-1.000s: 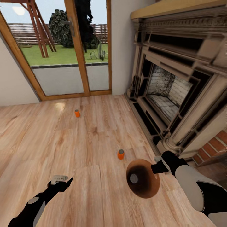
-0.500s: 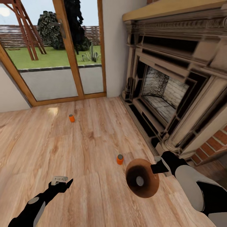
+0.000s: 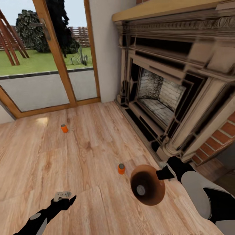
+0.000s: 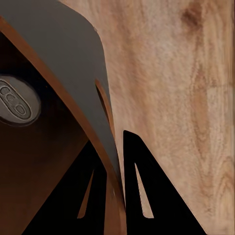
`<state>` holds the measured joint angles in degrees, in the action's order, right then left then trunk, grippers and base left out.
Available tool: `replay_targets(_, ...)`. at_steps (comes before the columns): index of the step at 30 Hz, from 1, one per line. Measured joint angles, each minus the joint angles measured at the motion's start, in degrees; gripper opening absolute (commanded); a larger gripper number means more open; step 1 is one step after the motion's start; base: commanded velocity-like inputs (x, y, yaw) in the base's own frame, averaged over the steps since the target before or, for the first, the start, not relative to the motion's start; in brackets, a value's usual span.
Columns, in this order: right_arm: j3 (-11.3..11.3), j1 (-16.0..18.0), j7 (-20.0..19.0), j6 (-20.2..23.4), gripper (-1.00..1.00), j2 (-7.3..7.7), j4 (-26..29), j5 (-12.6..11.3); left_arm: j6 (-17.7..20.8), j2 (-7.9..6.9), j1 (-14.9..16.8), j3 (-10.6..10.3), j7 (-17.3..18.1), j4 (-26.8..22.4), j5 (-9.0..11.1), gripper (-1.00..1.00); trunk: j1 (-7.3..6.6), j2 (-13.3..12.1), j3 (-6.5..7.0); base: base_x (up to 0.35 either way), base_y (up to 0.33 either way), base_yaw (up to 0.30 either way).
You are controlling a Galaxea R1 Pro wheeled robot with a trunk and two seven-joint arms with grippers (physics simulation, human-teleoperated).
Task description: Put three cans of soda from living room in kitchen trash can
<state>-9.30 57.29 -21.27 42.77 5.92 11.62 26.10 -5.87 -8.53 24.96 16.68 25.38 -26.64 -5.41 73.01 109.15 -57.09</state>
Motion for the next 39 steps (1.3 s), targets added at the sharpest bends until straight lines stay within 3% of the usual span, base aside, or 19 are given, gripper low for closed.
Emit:
replay_targets(5,-0.3,0.0,0.0,0.1,-1.00,-0.02,0.0,-0.6,0.0,0.02,0.0,-0.3,0.0,0.1,0.0,1.00,0.00,0.0,0.00,-0.055,-0.135,-0.250)
replay_targets(9,0.0,0.0,0.1,0.0,-1.00,-0.01,0.0,0.1,-0.2,0.01,0.0,-2.4,0.0,-0.1,0.1,1.00,0.00,0.0,0.00,-0.140,-0.247,-0.251)
replay_targets(18,0.3,0.0,0.1,-0.1,-1.00,-0.03,-0.1,0.6,-0.2,0.00,0.0,-2.9,0.0,0.0,0.2,1.00,0.00,0.0,0.00,-0.114,-0.190,-0.249)
replay_targets(39,-0.1,0.0,0.1,0.0,-1.00,-0.63,-0.1,0.0,0.2,0.00,0.0,-3.0,0.2,0.1,0.0,1.00,0.00,0.0,0.53,0.185,0.253,-0.168)
